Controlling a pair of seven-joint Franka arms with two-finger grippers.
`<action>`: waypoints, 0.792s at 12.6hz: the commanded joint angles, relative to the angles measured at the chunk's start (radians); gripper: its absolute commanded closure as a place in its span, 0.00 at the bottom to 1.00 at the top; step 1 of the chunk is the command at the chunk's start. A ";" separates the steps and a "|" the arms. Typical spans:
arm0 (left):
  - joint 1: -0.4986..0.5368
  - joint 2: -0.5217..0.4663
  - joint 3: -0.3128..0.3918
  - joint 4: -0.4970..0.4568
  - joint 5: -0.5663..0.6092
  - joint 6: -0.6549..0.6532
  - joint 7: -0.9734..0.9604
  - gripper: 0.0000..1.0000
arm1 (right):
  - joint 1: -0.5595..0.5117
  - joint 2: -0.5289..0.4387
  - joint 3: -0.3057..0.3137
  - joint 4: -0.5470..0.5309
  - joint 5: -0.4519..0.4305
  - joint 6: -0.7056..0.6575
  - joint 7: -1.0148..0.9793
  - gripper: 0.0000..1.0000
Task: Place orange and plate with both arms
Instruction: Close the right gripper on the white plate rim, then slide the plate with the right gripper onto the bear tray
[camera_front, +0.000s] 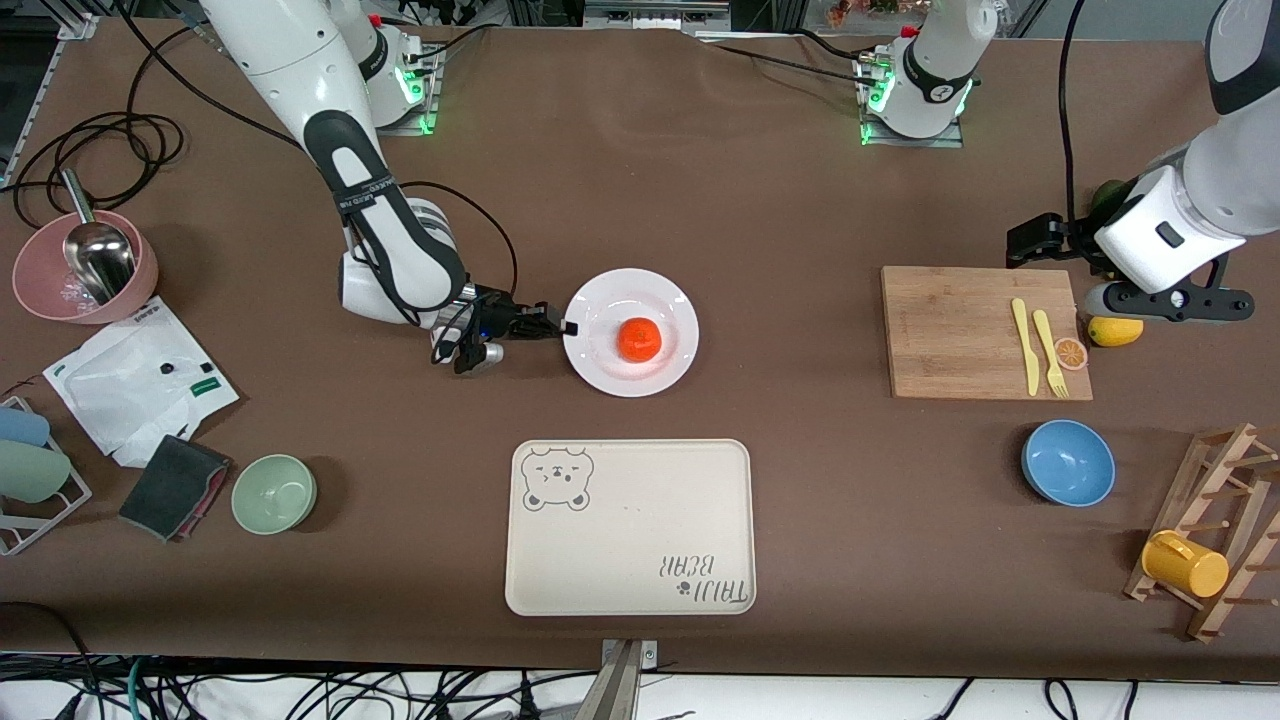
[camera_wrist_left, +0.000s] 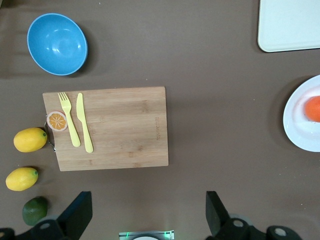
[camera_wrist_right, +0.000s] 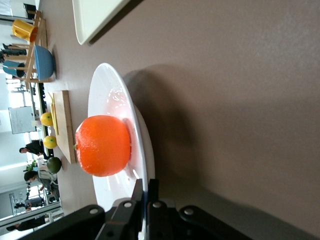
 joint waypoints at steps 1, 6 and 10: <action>-0.006 0.013 -0.004 0.031 0.014 -0.016 -0.003 0.00 | -0.008 -0.018 -0.019 0.021 0.024 -0.048 0.049 1.00; -0.008 0.018 0.000 0.068 0.014 -0.016 -0.020 0.00 | -0.017 -0.013 -0.029 0.103 0.019 -0.057 0.131 1.00; -0.009 0.011 -0.011 0.068 0.017 -0.031 -0.062 0.00 | -0.036 0.048 -0.029 0.227 0.010 -0.057 0.178 1.00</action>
